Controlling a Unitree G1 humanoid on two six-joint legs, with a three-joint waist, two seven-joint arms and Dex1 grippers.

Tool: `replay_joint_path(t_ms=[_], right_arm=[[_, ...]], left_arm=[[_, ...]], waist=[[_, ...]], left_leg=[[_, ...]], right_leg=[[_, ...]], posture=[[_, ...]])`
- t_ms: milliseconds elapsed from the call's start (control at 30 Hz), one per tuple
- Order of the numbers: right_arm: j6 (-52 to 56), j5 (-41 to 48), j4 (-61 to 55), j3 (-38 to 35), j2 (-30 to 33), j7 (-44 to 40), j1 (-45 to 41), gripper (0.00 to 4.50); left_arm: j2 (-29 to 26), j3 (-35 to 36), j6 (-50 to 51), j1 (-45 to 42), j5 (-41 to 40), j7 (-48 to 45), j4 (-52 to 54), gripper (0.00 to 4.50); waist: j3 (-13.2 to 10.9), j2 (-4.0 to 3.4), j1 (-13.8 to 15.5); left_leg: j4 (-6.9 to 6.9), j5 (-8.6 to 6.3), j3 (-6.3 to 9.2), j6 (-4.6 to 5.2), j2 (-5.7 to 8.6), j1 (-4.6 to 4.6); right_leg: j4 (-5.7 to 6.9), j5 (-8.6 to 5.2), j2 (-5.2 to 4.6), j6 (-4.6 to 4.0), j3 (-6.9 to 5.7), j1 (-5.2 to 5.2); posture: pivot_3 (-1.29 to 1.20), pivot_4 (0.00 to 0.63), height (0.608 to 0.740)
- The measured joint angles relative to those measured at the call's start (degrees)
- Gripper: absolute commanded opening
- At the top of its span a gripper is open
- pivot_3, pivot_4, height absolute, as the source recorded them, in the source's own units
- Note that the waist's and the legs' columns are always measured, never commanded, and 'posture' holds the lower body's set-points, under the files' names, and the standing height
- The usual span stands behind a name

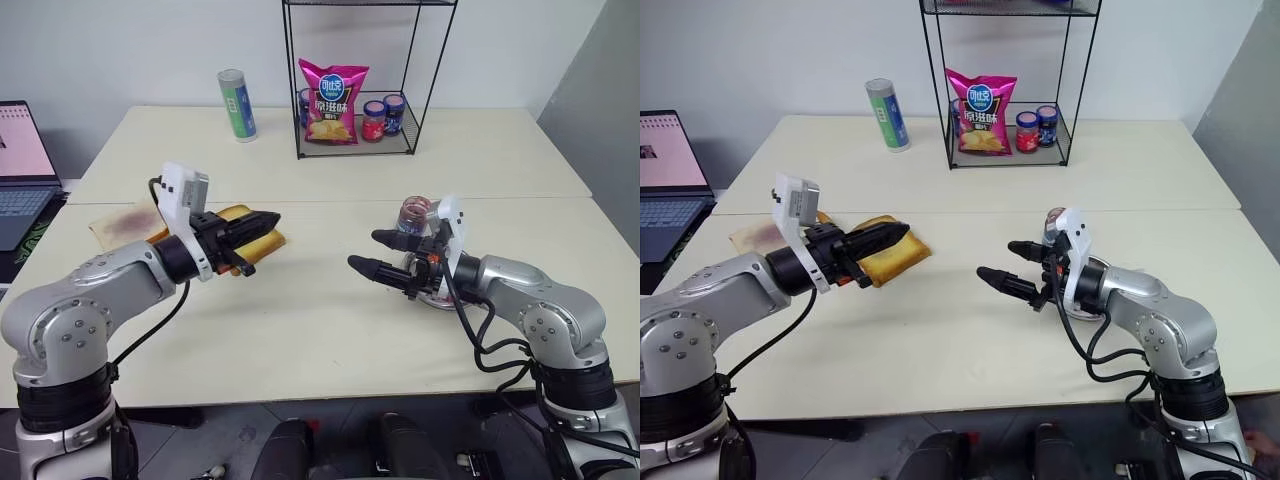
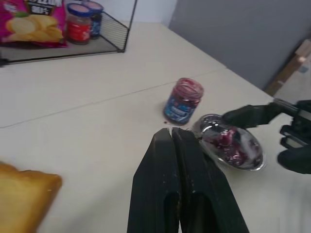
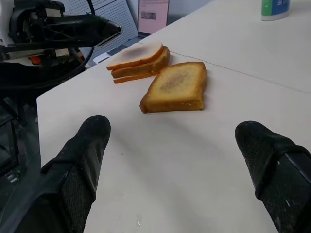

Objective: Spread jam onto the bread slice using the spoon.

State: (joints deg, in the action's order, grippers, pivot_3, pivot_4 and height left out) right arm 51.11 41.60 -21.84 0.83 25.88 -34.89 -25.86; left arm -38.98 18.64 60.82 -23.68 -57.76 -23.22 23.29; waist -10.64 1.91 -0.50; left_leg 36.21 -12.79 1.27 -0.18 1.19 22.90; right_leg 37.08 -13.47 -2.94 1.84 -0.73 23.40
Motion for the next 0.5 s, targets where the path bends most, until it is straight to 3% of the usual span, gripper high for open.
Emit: replay_joint_path(t_ms=[133,233,267,500], right_arm=[[0.0,0.06,-0.67,-0.01,-0.74,0.89,0.0,4.5],[0.0,0.05,-0.67,0.05,-0.96,1.25,0.02,4.5],[0.01,0.05,-0.67,0.13,-1.01,1.28,0.01,4.5],[0.55,0.08,-0.66,1.49,-2.18,1.31,-0.06,4.5]], left_arm=[[-0.57,-1.01,-6.76,1.43,8.04,0.32,-3.92,0.5],[-0.14,-0.54,-13.17,6.9,16.39,2.87,-8.71,1.22],[0.67,-0.5,-14.21,8.63,18.25,3.73,-10.04,1.22],[10.8,0.17,-20.51,13.89,22.06,7.69,-12.63,2.84]], waist=[[0.0,0.0,0.12],[0.0,0.0,0.08],[-0.03,0.07,0.33],[-0.04,0.1,0.75]], left_leg=[[0.0,-0.01,-0.08,0.0,0.03,-0.01],[-0.07,-0.01,-0.1,0.01,0.02,0.04],[-0.05,-0.01,-0.01,0.01,0.01,0.16],[0.02,-0.02,0.01,0.02,0.05,0.14]], right_leg=[[-0.09,0.07,-0.04,-0.1,0.09,-0.03],[-0.11,0.14,-0.09,-0.22,0.09,0.04],[-0.12,0.14,-0.09,-0.23,0.0,0.13],[-0.12,0.14,-0.18,-0.22,-0.04,0.05]], posture=[[0.0,0.15,0.74],[0.0,0.15,0.74],[0.0,0.15,0.74],[0.0,0.15,0.74]])
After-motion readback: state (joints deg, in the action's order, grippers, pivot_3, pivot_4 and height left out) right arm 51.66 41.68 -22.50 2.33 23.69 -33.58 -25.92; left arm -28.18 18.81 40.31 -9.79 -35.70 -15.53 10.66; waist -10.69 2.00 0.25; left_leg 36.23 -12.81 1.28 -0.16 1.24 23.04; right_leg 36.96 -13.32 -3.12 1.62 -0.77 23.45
